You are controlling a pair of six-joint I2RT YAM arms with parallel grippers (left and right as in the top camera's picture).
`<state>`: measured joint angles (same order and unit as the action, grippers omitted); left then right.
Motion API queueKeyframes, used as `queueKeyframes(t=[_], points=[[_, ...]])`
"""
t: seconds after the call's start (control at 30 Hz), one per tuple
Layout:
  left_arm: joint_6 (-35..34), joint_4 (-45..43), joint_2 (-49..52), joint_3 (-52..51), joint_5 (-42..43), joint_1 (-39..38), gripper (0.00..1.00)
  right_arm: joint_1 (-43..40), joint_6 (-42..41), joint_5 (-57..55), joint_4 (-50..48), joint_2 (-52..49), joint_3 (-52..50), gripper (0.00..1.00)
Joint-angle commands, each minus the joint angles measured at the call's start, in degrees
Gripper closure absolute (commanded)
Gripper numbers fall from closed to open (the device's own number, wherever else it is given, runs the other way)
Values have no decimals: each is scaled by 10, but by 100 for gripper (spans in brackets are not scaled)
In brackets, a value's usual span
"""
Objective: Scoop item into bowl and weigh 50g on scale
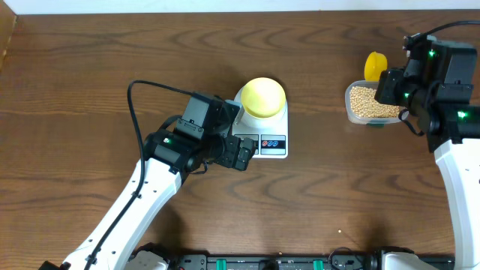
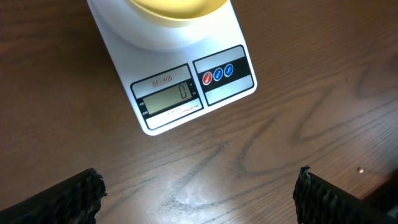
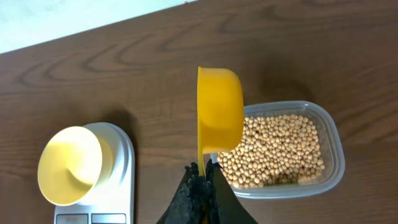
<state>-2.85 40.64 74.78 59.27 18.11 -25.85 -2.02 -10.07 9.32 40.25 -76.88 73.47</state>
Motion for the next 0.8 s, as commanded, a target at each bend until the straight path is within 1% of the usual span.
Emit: queueKeyframes(t=[0.0,0.2,0.3,0.47,0.57,0.77], points=[[28,-1,-3,0,-2,-1,1,-1,-6,-2,10,-3,14,99],[21,-33,-3,0,-12,-1,2,-1,-6,-2,20,-3,14,99],[6,-52,-3,0,-12,-1,2,-1,-6,-2,19,-3,14,99],[4,-50,-3,0,-16,-1,1,-1,-6,-2,21,-3,14,99],[4,-50,-3,0,-57,-1,2,-2,-5,-2,25,-3,14,99],[4,-50,-2,0,-60,-1,2,-2,10,-5,31,-3,14,99]])
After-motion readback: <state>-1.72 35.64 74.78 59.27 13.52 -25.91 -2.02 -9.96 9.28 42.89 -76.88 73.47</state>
